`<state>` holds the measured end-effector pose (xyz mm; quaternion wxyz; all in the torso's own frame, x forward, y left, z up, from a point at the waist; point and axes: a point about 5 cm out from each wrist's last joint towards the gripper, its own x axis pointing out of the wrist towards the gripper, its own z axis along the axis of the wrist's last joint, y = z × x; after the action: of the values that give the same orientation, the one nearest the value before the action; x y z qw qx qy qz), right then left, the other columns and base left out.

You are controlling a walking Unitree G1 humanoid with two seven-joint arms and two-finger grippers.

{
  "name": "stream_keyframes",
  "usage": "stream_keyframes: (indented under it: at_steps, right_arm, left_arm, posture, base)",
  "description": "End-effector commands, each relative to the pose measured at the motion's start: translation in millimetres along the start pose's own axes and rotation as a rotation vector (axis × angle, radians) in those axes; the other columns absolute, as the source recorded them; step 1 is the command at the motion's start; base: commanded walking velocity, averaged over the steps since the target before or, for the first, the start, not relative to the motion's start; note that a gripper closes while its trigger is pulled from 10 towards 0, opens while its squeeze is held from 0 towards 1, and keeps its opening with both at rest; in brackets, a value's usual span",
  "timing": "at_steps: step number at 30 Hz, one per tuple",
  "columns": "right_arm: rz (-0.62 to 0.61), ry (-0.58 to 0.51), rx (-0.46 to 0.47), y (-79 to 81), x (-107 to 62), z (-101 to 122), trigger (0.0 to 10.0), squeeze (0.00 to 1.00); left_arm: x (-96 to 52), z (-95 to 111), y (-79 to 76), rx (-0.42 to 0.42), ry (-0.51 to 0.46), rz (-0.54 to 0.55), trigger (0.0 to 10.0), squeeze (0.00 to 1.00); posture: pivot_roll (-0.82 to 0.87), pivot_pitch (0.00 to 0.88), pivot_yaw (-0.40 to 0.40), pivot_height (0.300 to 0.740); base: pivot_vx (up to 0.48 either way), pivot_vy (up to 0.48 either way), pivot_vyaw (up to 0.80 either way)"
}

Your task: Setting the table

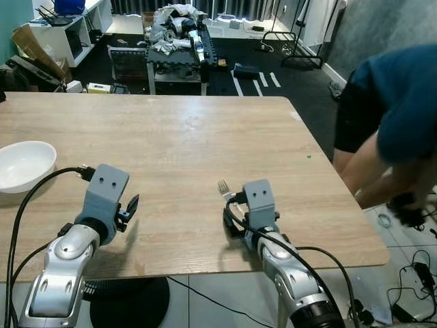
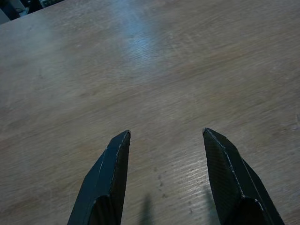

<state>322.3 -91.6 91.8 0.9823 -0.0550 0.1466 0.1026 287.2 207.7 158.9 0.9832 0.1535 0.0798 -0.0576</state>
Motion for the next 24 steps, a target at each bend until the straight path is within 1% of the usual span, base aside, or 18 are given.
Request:
stream_keyframes:
  at_steps: [1,2,3,4,11,14,15,18,24]
  right_arm:
    - [-0.063,0.22,-0.006,-20.5,-7.1,-50.4,4.1,0.0]
    - [-0.063,0.22,-0.006,-20.5,-7.1,-50.4,4.1,0.0]
    - [-0.062,0.221,-0.006,-21.0,-7.0,-50.5,0.7,0.0]
    - [-0.051,0.223,-0.007,-20.4,-6.8,-50.8,0.0,0.0]
    - [0.017,0.255,-0.004,-12.4,-6.7,-55.2,0.0,0.0]
    - [0.07,0.283,-0.031,-9.8,-7.8,-59.5,0.0,0.0]
    - [0.07,0.283,-0.031,-9.8,-7.8,-59.5,0.0,0.0]
    - [0.168,0.365,-0.092,-9.5,-13.0,-71.7,0.0,0.0]
    - [0.219,0.404,-0.107,-13.2,-16.2,-76.4,0.0,0.0]
  left_arm:
    - [-1.8,0.2,-1.6,-0.006,0.007,-0.002,10.0,0.0]
    - [-1.8,0.2,-1.6,-0.006,0.007,-0.002,10.0,0.0]
    - [-1.8,0.3,-1.7,-0.007,0.007,-0.001,10.0,0.0]
    - [-1.9,0.4,-1.9,-0.009,0.007,-0.001,10.0,0.0]
    - [-1.6,0.1,-2.2,-0.015,0.008,-0.001,10.0,0.0]
    - [-1.6,0.0,-1.6,-0.018,0.008,0.003,10.0,0.0]
    - [-1.6,0.0,-1.6,-0.018,0.008,0.003,10.0,0.0]
    - [-0.9,0.3,-2.2,-0.023,0.005,0.003,10.0,0.0]
    - [-0.2,0.6,-3.0,-0.026,0.002,0.004,10.0,0.0]
  posture:
    - [0.05,0.055,0.001,0.74]
    - [0.05,0.055,0.001,0.74]
    - [0.05,0.055,0.001,0.74]
    - [0.05,0.055,0.002,0.74]
    - [0.05,0.05,-0.002,0.74]
    - [0.05,0.046,-0.005,0.74]
    - [0.05,0.046,-0.005,0.74]
    - [0.05,0.039,-0.008,0.74]
    - [0.04,0.032,-0.012,0.74]
  base:
    - [0.0,0.0,0.0]
    - [0.0,0.0,0.0]
    - [0.0,0.0,0.0]
    - [0.0,0.0,0.0]
    - [0.0,0.0,0.0]
    - [0.0,0.0,0.0]
    - [0.0,0.0,0.0]
    - [0.0,0.0,0.0]
    - [0.0,0.0,0.0]
